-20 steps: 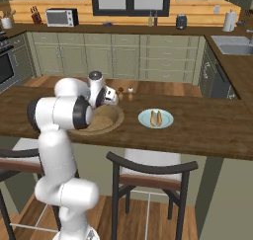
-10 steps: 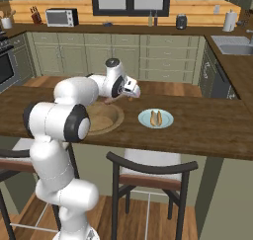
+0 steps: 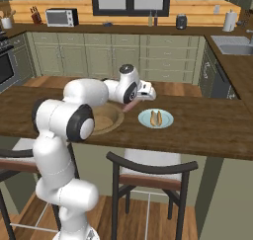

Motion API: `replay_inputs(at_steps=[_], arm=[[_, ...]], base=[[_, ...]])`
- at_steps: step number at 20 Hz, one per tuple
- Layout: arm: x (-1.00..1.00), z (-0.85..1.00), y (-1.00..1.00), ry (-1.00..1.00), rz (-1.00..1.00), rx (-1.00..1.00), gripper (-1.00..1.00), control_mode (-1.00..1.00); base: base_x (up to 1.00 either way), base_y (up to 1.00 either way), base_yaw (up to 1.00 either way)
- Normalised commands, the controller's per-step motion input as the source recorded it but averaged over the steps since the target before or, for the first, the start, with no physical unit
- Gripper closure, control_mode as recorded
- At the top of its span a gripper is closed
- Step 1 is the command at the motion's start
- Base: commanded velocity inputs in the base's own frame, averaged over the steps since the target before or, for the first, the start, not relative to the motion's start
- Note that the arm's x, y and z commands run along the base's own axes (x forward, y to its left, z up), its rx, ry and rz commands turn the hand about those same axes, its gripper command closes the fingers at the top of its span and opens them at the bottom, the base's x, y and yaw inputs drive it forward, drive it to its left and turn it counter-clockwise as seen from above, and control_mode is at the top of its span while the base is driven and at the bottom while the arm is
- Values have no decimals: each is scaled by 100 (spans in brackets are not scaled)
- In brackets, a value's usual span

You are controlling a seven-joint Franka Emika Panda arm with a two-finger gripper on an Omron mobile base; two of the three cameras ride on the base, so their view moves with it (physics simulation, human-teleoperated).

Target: Place one bun and one sausage from the bowl on each plate.

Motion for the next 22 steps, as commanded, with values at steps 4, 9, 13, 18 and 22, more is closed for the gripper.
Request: replay_inputs(at_steps=[4,9,13,18,22], arm=[[39,-58,0,27,1,-4,100,-100],[69,-22,1,29,6,-7,100,-100],[24,16,-6,7,18,0,100,-100],[-16,-64,-1,-2,15,-4,100,-100],[-1,-37,1,-1,13,-2,100,-100]], base=[[0,0,0],[0,0,0],[0,0,0],[0,0,0],[0,0,0]])
